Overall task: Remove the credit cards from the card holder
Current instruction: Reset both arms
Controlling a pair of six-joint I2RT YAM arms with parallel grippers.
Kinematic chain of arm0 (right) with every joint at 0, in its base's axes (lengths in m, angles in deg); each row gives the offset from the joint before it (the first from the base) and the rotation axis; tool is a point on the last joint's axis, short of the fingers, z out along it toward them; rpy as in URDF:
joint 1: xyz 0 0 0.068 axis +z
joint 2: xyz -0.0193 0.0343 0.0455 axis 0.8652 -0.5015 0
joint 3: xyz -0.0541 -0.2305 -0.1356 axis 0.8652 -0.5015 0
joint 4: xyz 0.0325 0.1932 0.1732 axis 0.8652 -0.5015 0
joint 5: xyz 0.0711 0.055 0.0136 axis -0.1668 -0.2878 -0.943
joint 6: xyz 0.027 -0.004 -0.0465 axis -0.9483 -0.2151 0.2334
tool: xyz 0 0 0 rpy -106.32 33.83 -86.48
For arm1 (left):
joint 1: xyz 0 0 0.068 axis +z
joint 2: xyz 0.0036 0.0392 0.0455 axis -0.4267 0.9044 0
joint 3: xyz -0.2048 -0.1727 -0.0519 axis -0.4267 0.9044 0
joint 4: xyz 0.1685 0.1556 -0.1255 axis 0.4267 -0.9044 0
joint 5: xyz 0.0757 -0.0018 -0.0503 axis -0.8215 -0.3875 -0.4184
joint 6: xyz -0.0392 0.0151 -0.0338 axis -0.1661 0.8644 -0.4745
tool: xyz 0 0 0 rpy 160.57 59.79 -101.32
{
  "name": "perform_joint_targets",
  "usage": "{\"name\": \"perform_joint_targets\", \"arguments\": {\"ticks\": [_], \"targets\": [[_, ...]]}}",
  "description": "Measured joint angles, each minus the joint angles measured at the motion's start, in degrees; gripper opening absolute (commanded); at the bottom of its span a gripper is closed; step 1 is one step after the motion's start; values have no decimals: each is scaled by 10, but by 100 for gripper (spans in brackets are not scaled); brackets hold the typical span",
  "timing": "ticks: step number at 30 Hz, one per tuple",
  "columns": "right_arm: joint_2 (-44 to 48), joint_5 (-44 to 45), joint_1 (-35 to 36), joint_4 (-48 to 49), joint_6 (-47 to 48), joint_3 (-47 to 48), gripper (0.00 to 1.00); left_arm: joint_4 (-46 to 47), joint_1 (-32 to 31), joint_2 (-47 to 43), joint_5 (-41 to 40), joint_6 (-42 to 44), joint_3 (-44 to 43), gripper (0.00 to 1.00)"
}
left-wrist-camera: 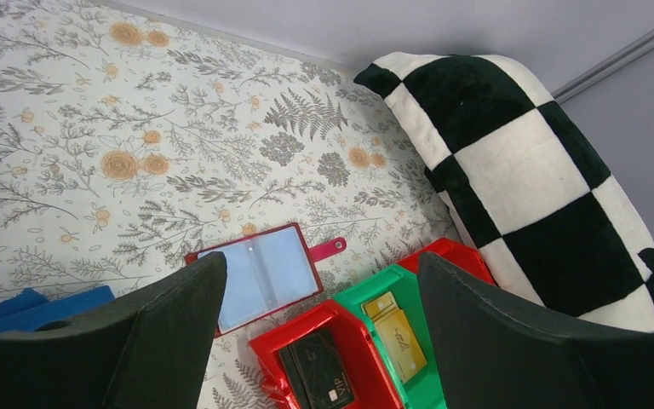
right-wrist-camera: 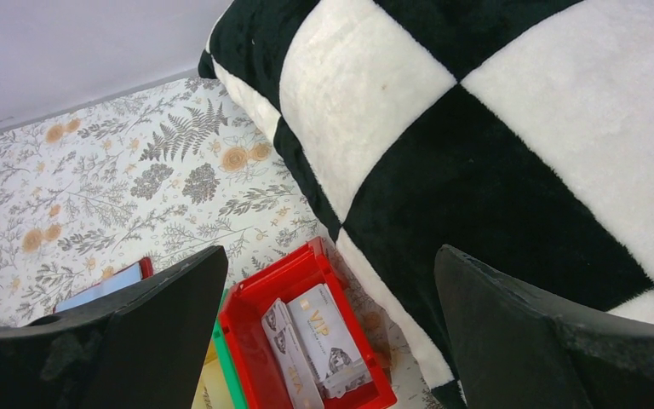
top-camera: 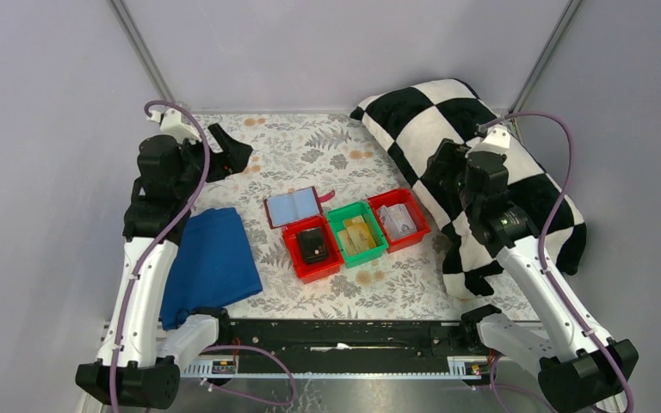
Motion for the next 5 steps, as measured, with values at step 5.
{"name": "perform_joint_targets", "arguments": {"ticks": [5], "targets": [[2, 0, 0, 0, 0, 0, 100, 2, 0, -20, -12, -8, 0, 94]]}}
